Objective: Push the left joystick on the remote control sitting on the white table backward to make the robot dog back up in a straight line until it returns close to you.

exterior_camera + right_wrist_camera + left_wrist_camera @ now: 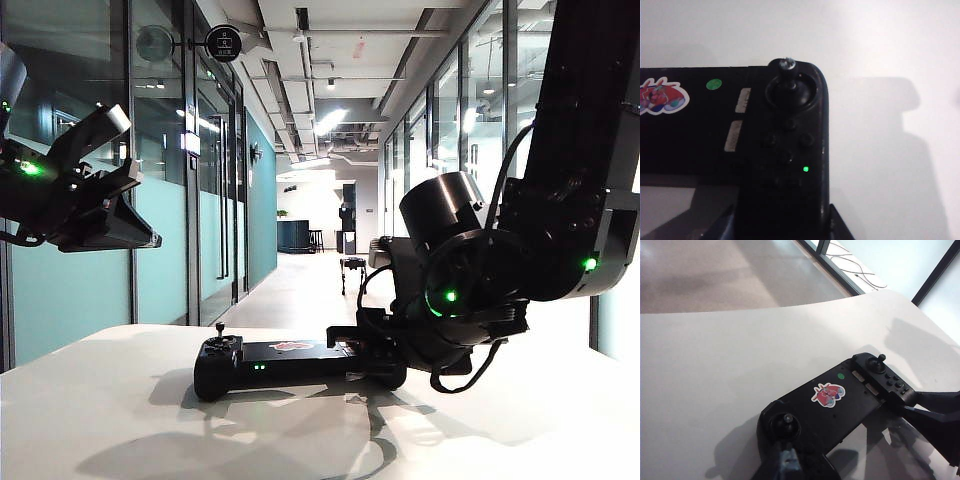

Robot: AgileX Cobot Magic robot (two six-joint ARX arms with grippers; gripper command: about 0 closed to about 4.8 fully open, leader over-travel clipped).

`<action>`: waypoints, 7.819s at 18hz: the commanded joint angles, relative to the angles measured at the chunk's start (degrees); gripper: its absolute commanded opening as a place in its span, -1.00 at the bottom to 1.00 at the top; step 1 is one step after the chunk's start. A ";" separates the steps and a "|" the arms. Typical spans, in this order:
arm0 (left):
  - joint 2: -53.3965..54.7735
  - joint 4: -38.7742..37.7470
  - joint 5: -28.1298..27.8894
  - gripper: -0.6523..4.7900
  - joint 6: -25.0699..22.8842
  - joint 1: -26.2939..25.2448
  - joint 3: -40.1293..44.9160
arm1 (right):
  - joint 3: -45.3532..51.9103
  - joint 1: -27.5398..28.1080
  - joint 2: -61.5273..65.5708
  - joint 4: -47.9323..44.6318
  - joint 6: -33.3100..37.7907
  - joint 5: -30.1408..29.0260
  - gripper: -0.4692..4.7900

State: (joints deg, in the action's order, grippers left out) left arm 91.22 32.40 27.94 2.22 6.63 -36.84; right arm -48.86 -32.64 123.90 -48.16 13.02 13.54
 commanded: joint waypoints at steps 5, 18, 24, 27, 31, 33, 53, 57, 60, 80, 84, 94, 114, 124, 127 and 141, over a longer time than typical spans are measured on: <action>-0.02 0.70 0.39 -0.78 -0.26 0.02 -0.44 | -0.26 -1.42 -0.22 -1.38 2.29 6.01 -0.27; 21.16 -0.52 7.30 -0.78 -0.24 0.13 -18.12 | -0.24 -2.43 -0.31 -1.79 3.72 13.40 -0.27; 29.79 -3.45 9.09 -0.78 -0.26 1.14 -28.33 | -0.22 -2.43 -0.31 -1.75 3.69 13.40 -0.27; 34.05 -4.33 9.35 -0.78 -0.98 2.58 -32.41 | -0.22 -2.40 -0.31 -1.73 3.69 13.42 -0.27; 37.48 -6.49 8.90 -0.78 -3.32 4.04 -36.39 | -0.22 -2.40 -0.31 -1.70 3.69 13.40 -0.27; 38.80 -7.19 8.22 -0.78 -3.93 4.04 -38.10 | -0.22 -2.40 -0.31 -1.66 3.69 13.38 -0.27; 46.29 -15.26 30.25 -0.78 -16.98 -0.66 -51.01 | -0.20 -2.40 -0.31 -1.33 3.69 13.35 -0.27; 46.31 -15.63 30.80 -0.78 -18.58 -0.50 -51.01 | -0.20 -2.40 -0.31 -1.33 3.69 13.35 -0.27; 47.76 -16.72 30.58 -0.78 -18.99 -0.44 -52.28 | -0.20 -2.40 -0.31 -1.33 3.69 13.35 -0.27; 48.35 -23.37 33.81 -0.78 -27.10 -0.15 -53.94 | -0.20 -2.38 -0.28 -0.46 3.69 13.38 -0.27; 48.35 -23.50 34.23 -0.78 -27.50 -0.20 -54.29 | -0.20 -2.36 -0.28 -0.44 3.69 13.35 -0.27; 48.33 -23.58 31.36 -0.78 -28.81 -0.61 -54.47 | -0.20 -2.36 -0.28 -0.44 3.72 13.90 -0.27; 48.41 -20.98 31.21 -0.78 -28.79 1.49 -54.58 | -0.20 -2.36 -0.28 -0.44 3.69 14.88 -0.27; 47.45 -21.24 20.17 -0.78 -29.75 1.46 -54.58 | -0.20 -2.36 -0.28 -0.42 3.67 14.86 -0.27; 46.75 -24.87 21.03 -0.78 -32.94 1.55 -55.32 | -0.20 -2.36 -0.28 -0.33 3.67 14.88 -0.27; 47.01 -37.57 25.27 -0.78 -44.26 1.73 -59.12 | -0.20 -2.36 -0.28 -0.31 3.67 14.88 -0.27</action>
State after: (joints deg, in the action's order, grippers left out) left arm 138.41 -4.78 52.47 -41.41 8.27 -95.77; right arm -48.86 -35.00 123.87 -48.10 17.06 27.62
